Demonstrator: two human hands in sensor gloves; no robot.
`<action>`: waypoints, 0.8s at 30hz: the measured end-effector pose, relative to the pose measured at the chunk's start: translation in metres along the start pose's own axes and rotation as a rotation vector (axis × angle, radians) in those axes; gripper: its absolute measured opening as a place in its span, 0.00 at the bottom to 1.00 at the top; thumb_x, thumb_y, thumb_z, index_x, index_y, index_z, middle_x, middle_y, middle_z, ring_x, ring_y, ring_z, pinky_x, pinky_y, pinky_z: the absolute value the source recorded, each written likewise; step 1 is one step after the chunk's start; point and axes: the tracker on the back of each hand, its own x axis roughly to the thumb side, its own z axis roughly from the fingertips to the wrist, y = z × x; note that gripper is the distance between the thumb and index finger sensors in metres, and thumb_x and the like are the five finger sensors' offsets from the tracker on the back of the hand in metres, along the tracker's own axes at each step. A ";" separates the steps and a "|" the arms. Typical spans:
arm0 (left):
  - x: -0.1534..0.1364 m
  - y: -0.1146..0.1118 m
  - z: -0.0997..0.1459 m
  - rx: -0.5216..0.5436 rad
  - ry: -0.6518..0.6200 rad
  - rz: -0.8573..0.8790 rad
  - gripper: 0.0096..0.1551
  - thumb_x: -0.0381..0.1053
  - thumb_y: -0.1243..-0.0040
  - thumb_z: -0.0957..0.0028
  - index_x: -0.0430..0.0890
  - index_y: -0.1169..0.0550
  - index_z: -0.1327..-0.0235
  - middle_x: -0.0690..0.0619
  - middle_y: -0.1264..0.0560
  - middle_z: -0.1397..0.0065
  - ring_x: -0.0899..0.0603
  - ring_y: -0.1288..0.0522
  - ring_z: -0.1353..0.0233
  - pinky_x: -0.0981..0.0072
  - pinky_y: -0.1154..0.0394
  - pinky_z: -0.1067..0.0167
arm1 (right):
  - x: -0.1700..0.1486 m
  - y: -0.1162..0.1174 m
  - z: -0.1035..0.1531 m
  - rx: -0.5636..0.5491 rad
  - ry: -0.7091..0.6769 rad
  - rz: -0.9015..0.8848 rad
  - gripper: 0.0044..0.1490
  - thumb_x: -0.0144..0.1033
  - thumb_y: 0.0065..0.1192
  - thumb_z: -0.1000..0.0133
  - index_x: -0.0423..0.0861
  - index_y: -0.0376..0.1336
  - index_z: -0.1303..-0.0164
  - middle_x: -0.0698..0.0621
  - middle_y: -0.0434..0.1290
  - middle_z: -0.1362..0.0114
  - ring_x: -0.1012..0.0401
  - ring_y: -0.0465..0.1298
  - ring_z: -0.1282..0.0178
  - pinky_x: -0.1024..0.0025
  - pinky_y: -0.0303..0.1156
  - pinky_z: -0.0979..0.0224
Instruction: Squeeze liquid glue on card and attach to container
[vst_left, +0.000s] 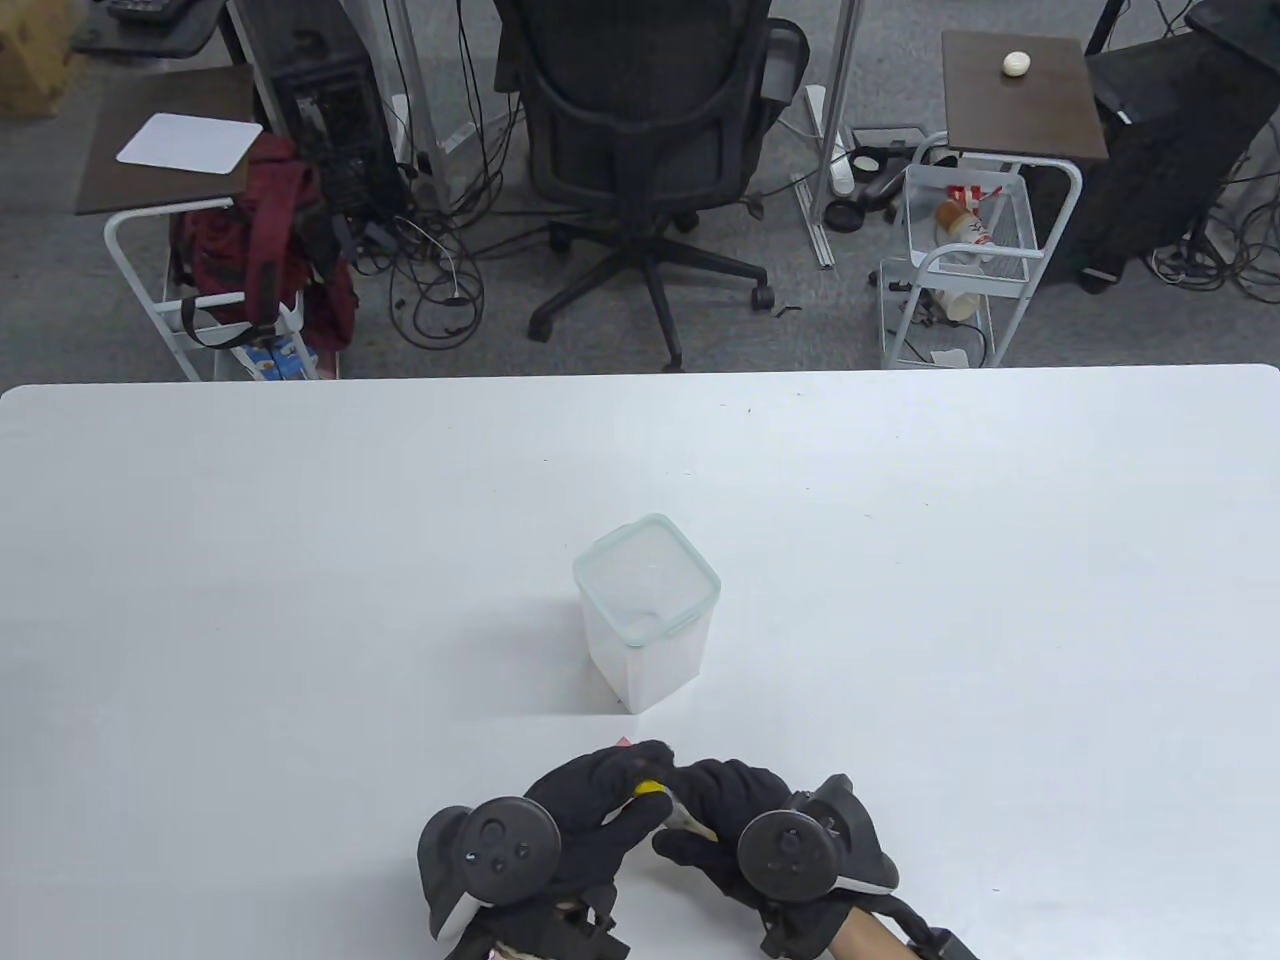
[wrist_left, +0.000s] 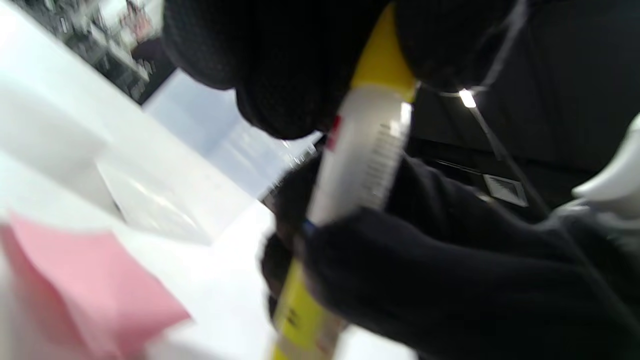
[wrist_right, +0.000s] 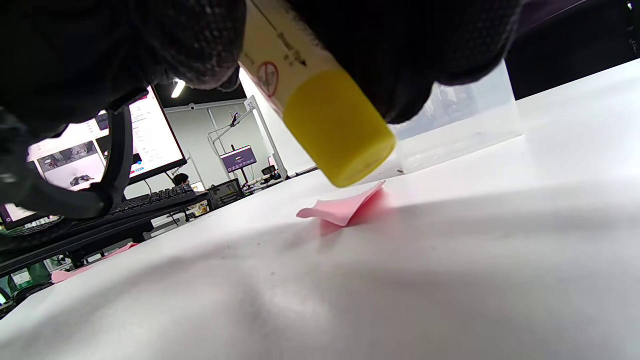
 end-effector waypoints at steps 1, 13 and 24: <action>0.002 0.001 0.000 0.020 0.004 -0.054 0.28 0.66 0.36 0.59 0.57 0.20 0.47 0.58 0.16 0.48 0.51 0.15 0.49 0.60 0.21 0.44 | 0.001 0.000 0.000 0.002 -0.005 0.001 0.34 0.53 0.58 0.39 0.43 0.60 0.30 0.43 0.71 0.33 0.48 0.77 0.41 0.53 0.74 0.37; 0.000 -0.003 0.000 -0.044 -0.033 -0.028 0.29 0.62 0.36 0.56 0.59 0.23 0.39 0.57 0.18 0.41 0.49 0.16 0.44 0.58 0.23 0.40 | -0.002 -0.001 0.000 -0.003 0.015 0.013 0.35 0.52 0.58 0.39 0.43 0.59 0.29 0.43 0.71 0.32 0.48 0.77 0.40 0.53 0.74 0.36; -0.024 0.028 0.006 0.185 0.188 -0.133 0.30 0.71 0.38 0.59 0.54 0.17 0.52 0.57 0.15 0.59 0.52 0.14 0.59 0.59 0.20 0.51 | -0.003 -0.003 0.001 -0.002 0.029 0.056 0.35 0.52 0.58 0.39 0.43 0.60 0.29 0.44 0.71 0.32 0.48 0.77 0.40 0.53 0.74 0.36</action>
